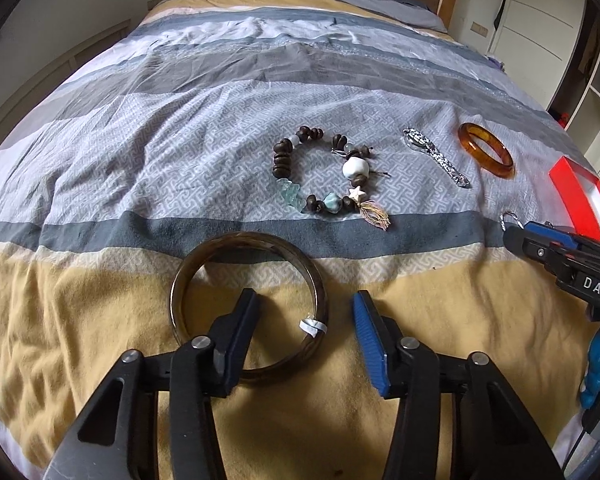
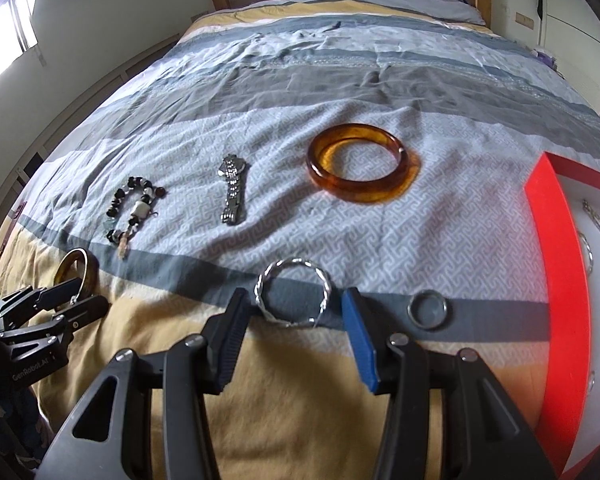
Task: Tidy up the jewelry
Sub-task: 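Close the left tool on the dark brown bangle while right tool grasps the twisted silver bangle, then carry the brown bangle and twisted bangle over the red box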
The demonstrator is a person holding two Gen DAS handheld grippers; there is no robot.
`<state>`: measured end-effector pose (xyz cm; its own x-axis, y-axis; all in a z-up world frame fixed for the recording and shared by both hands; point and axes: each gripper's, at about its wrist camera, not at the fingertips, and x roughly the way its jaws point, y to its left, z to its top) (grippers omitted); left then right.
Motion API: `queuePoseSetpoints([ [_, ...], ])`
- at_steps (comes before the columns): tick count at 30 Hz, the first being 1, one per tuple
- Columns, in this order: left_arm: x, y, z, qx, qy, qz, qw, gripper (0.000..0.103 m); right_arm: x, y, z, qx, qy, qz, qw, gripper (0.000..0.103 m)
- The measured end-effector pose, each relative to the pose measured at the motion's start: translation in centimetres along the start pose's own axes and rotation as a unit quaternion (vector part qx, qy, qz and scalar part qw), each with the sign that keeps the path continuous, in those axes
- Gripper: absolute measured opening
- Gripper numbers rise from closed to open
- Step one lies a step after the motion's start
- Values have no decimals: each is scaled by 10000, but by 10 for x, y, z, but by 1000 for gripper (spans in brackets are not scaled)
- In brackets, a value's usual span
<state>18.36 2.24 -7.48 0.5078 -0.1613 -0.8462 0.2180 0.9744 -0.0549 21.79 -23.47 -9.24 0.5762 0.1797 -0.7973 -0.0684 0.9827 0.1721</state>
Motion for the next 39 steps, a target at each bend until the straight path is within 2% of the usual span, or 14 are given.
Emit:
queuePoseSetpoints([
  [1,0,0,0,6,-11,10,10000,40,2,1,0,-10,5,-11,10000,46],
  [5,-1,-1,2,18,-31,2,10000,16,6,4,1,-64,13,-47,10000,47],
  [7,-2,-2,2,50,-58,28,10000,10,7,5,1,-83,14,-39,10000,45],
  [8,-3,-3,2,70,-63,40,9999,10,6,5,1,-93,18,-41,9999,45],
  [10,-5,-4,2,110,-77,57,9999,10,6,6,1,-88,17,13,10000,38],
  [17,-23,-12,-1,186,-180,102,9996,10,-12,13,-4,-127,-58,178,9997,37],
  [27,-65,-42,-4,370,-350,-26,9987,10,-74,15,-14,-80,-451,267,9986,37],
  [34,-84,-101,3,730,-395,-488,9954,10,-117,-21,-31,137,-630,43,9979,37],
  [39,-90,-167,14,1181,-435,-959,9874,10,-148,-74,-44,365,-722,-338,9961,37],
])
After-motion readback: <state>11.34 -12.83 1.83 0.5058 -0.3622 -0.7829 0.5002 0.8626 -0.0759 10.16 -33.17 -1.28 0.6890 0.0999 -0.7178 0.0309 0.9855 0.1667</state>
